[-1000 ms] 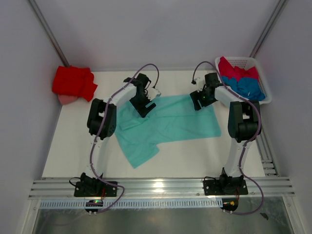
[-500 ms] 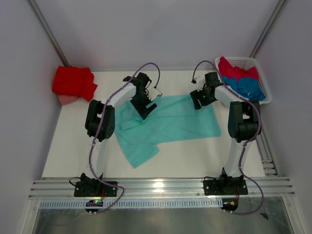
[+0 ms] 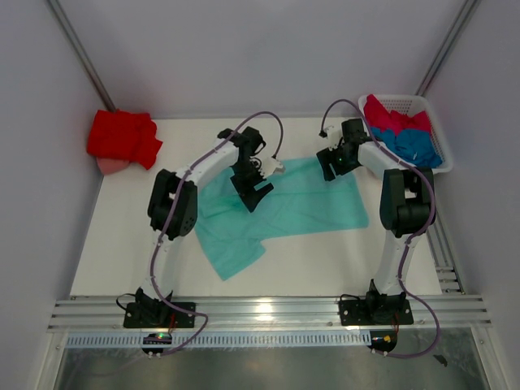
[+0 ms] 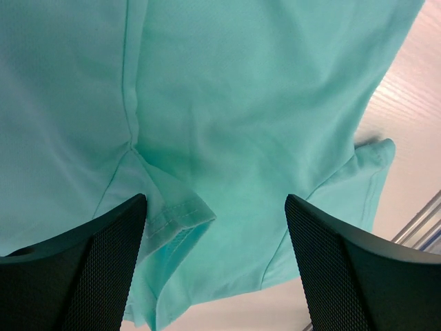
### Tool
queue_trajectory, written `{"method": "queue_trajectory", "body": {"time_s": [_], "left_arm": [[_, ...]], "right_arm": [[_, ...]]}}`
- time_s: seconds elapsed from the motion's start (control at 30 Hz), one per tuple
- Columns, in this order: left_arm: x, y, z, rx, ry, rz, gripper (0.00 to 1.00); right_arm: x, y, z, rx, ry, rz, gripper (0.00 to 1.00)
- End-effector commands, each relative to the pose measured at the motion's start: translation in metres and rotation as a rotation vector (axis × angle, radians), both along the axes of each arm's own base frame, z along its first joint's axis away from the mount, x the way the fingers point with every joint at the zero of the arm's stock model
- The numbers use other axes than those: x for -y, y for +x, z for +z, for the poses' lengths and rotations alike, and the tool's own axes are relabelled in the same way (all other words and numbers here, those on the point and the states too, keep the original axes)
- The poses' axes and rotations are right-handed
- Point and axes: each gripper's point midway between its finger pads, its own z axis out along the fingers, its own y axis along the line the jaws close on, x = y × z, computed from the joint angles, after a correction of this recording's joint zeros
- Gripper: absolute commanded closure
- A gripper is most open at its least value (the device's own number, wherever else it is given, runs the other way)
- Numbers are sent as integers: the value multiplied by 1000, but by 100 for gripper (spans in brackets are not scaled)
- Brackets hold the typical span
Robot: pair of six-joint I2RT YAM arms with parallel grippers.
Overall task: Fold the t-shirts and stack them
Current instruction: Fold the tshirt
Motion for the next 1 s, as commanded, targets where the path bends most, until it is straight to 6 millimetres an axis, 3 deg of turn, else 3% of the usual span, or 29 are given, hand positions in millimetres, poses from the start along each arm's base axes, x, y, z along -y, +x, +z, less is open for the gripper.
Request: {"method": "queue_trajectory", "body": {"time_s": [0.0,0.2,0.4,0.63,0.97], "left_arm": [[14,-3,44,41,-101,-10,17],[27,-12,61,-11,-175,-15,17],[27,-19,63,-45,-185,-14,17],[24,19,68,149,-145,79,17],[15,41,39,188,-47,120,17]], "right_arm": [[-3,11,26,68,10,4,26],[-3,11,27,69,10,4,26],[-2,13,30,78,11,1,26],[-4,14,32,79,18,2,26],[1,9,29,83,-13,3,26]]}}
